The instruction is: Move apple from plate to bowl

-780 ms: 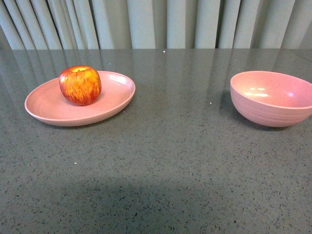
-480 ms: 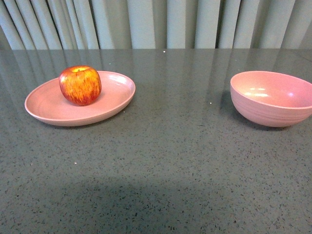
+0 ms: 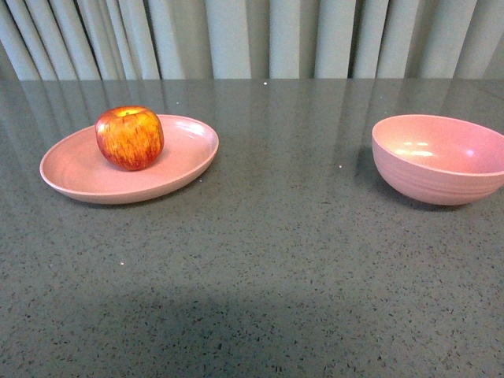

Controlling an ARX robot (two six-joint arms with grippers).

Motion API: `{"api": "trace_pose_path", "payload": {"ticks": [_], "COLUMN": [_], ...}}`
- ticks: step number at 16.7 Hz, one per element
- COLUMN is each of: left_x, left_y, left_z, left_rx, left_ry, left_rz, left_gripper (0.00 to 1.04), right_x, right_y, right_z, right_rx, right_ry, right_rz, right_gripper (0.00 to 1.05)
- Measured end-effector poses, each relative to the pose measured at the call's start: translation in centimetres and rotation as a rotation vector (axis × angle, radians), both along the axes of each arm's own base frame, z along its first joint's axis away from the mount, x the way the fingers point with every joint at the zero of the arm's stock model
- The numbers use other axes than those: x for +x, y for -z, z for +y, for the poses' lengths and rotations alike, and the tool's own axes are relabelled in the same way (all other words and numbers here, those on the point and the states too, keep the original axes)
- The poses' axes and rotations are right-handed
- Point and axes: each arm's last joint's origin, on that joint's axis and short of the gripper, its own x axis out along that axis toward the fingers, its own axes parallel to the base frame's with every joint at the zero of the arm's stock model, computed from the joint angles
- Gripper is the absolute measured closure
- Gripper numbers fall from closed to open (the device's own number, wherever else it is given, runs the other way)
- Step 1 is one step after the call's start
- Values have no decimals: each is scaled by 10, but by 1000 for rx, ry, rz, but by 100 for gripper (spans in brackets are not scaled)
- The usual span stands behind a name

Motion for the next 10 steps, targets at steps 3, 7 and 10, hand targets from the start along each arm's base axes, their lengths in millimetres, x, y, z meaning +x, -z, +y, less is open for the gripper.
{"api": "trace_pose_path", "payload": {"ticks": [3,7,10], "left_x": [0,0,0], "left_y": [0,0,0], "left_z": [0,0,0], "left_rx": [0,0,0], "left_ry": [0,0,0], "left_rz": [0,0,0], "left_gripper": [7,7,7], "right_x": [0,0,0], "right_y": [0,0,0], "right_z": [0,0,0], "right_rx": [0,0,0], "right_ry": [0,0,0], "right_rz": [0,0,0], "right_gripper": [7,7,7]}}
